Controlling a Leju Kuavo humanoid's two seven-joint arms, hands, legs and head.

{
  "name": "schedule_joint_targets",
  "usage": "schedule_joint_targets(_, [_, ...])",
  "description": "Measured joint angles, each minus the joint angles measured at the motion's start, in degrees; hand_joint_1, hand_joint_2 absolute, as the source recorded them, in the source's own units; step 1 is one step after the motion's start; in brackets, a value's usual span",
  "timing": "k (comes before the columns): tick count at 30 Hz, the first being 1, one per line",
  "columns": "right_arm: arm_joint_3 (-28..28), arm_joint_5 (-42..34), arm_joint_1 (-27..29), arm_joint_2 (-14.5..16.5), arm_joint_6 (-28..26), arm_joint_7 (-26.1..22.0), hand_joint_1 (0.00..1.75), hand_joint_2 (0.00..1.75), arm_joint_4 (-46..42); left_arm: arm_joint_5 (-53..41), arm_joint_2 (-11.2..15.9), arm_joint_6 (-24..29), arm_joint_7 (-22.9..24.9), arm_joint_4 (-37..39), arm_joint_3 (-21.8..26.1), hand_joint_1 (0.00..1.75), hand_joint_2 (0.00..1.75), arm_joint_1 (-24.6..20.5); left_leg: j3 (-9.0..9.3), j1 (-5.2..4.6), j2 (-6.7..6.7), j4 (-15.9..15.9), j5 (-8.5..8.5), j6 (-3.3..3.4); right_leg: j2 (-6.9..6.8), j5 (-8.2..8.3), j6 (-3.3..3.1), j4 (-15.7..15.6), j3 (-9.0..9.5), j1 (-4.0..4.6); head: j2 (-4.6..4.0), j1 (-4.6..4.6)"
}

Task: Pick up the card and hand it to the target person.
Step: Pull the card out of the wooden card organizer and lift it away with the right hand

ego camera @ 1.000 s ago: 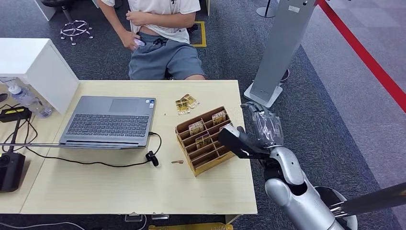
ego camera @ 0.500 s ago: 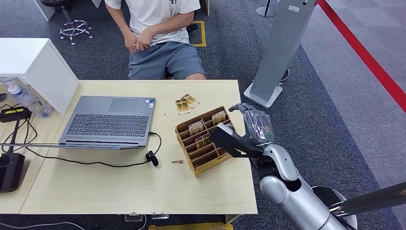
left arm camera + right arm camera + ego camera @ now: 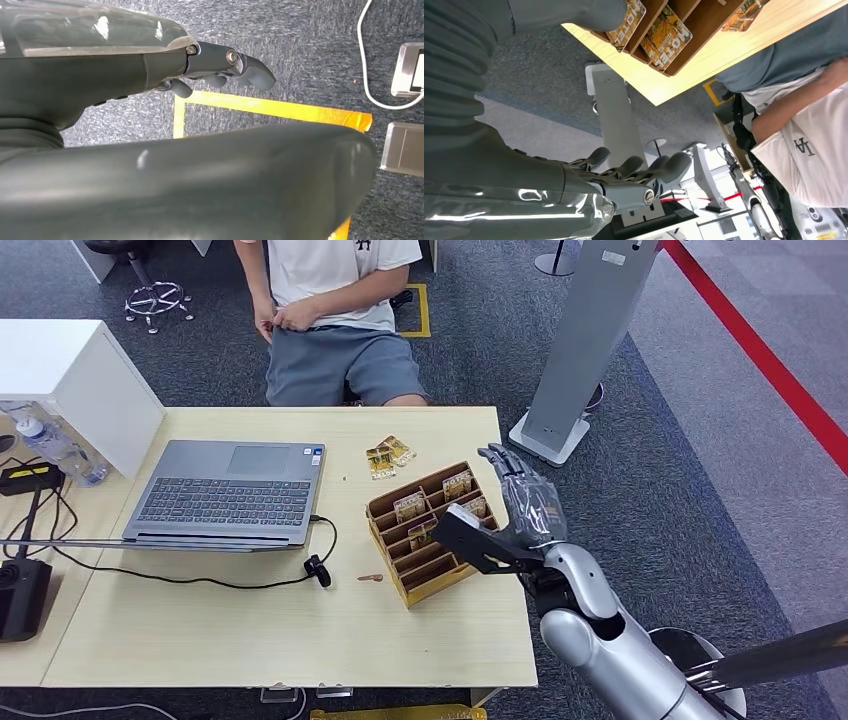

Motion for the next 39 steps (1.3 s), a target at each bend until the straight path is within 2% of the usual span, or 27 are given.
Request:
schedule_joint_targets(4, [0.37, -0.07, -0.19, 0.00, -0.43, -0.36, 0.46, 1.75, 0.83, 0.12, 0.00, 0.01, 0.07, 0.01, -0.02, 0.00, 0.00, 0.00, 0.00, 0.00, 0.00, 0.00, 0.00, 0.00, 0.00, 0.00, 0.00, 0.00, 0.00, 0.00, 0.00, 0.01])
schedule_joint_targets(10, [1.09, -0.41, -0.68, 0.03, -0.74, -1.44, 0.41, 1.75, 2.30, 0.18, 0.00, -0.03, 0.23, 0.01, -0.19, 0.00, 0.00, -0.01, -0.01, 0.00, 0.00, 0.00, 0.00, 0.00, 0.00, 0.00, 0.00, 0.00, 0.00, 0.00, 0.00, -0.01])
schedule_joint_targets(19, [1.96, -0.38, -3.35, 0.04, 0.80, -2.88, 0.51, 1.75, 5.64, 0.18, 0.00, -0.34, 0.34, 0.00, -0.61, 0.00, 0.00, 0.00, -0.01, 0.00, 0.00, 0.00, 0.00, 0.00, 0.00, 0.00, 0.00, 0.00, 0.00, 0.00, 0.00, 0.01])
schedule_joint_targets(22, [2.46, 0.13, -4.58, 0.04, 1.60, -3.00, 0.57, 1.75, 6.89, 0.18, 0.00, -0.46, 0.32, 0.00, -0.73, 0.00, 0.00, -0.01, -0.01, 0.00, 0.00, 0.00, 0.00, 0.00, 0.00, 0.00, 0.00, 0.00, 0.00, 0.00, 0.00, 0.01])
schedule_joint_targets(26, [3.19, 0.79, -6.03, 0.04, 2.05, -2.92, 0.83, 1.75, 8.65, 0.18, 0.00, -0.53, 0.28, 0.00, -0.93, 0.00, 0.00, -0.01, -0.01, 0.00, 0.00, 0.00, 0.00, 0.00, 0.00, 0.00, 0.00, 0.00, -0.01, 0.00, 0.00, -0.01])
schedule_joint_targets(27, [3.37, 0.91, -6.37, 0.03, 2.10, -2.85, 0.84, 1.75, 9.12, 0.18, 0.00, -0.53, 0.28, 0.00, -0.96, 0.00, 0.00, -0.01, -0.01, 0.00, 0.00, 0.00, 0.00, 0.00, 0.00, 0.00, 0.00, 0.00, -0.01, 0.00, 0.00, -0.01])
schedule_joint_targets(35, [4.54, -0.01, -7.69, 0.02, 2.06, -2.54, 0.81, 1.75, 11.63, 0.36, 0.00, -0.50, 0.28, 0.00, -1.24, 0.00, 0.00, 0.00, -0.01, 0.00, 0.00, 0.00, 0.00, 0.00, 0.00, 0.00, 0.00, 0.00, -0.01, 0.00, 0.00, -0.01])
schedule_joint_targets(39, [4.88, -0.36, -8.14, 0.02, 2.11, -2.57, 0.66, 1.75, 12.57, 0.53, 0.00, -0.48, 0.28, 0.00, -1.34, 0.00, 0.00, 0.00, -0.01, 0.00, 0.00, 0.00, 0.00, 0.00, 0.00, 0.00, 0.00, 0.00, -0.01, 0.00, 0.00, 0.00])
